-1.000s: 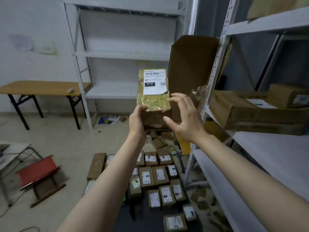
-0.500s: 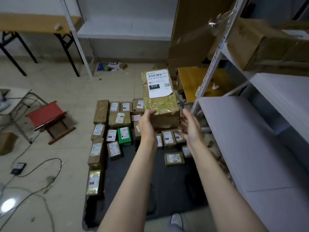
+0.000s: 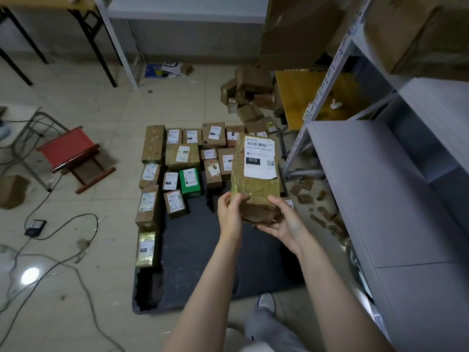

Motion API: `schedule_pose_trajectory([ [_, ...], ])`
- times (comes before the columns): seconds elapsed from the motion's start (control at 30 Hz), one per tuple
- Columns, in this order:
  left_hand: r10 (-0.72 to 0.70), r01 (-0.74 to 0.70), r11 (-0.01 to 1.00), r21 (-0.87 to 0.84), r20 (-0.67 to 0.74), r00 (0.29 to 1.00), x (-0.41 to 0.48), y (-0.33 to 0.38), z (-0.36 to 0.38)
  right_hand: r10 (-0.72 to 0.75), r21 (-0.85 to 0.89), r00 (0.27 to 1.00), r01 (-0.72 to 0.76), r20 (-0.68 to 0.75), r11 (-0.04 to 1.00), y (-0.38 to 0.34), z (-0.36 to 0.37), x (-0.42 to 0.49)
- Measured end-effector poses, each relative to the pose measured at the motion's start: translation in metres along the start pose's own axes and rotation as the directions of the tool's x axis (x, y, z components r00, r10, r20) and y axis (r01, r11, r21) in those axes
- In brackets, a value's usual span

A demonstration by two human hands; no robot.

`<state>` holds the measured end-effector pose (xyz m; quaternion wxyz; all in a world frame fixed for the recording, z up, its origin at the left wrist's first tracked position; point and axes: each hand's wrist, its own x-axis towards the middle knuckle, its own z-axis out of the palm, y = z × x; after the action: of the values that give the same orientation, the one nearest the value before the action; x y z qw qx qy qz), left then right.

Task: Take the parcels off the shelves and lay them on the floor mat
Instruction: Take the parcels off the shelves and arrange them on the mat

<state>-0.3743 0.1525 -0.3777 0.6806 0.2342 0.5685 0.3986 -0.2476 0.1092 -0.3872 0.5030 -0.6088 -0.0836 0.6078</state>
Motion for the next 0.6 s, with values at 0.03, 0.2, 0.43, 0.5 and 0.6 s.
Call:
schedule_pose_trajectory([
  [0.03,-0.011,0.011,1.000,0.014,0.004,1.000,0.002,-0.002,-0.001,0.009,0.012,1.000,-0.009,-0.004,1.000,0.004,-0.001,0.003],
  [0.2,-0.085,0.082,0.991,0.109,0.021,0.996,0.011,-0.010,-0.013,0.090,0.112,0.996,-0.088,-0.008,0.990,0.031,-0.006,0.017],
  [0.43,-0.152,0.153,0.958,0.242,-0.023,0.988,0.047,-0.043,-0.036,0.243,0.231,0.967,-0.218,-0.082,0.948,0.066,-0.003,0.048],
  [0.5,-0.154,0.161,0.942,0.296,-0.046,0.987,0.065,-0.048,-0.043,0.274,0.232,0.958,-0.248,-0.084,0.940,0.073,0.002,0.063],
  [0.6,-0.133,0.163,0.898,0.409,-0.099,0.986,0.094,-0.057,-0.055,0.301,0.214,0.948,-0.274,-0.106,0.938,0.086,0.010,0.093],
])
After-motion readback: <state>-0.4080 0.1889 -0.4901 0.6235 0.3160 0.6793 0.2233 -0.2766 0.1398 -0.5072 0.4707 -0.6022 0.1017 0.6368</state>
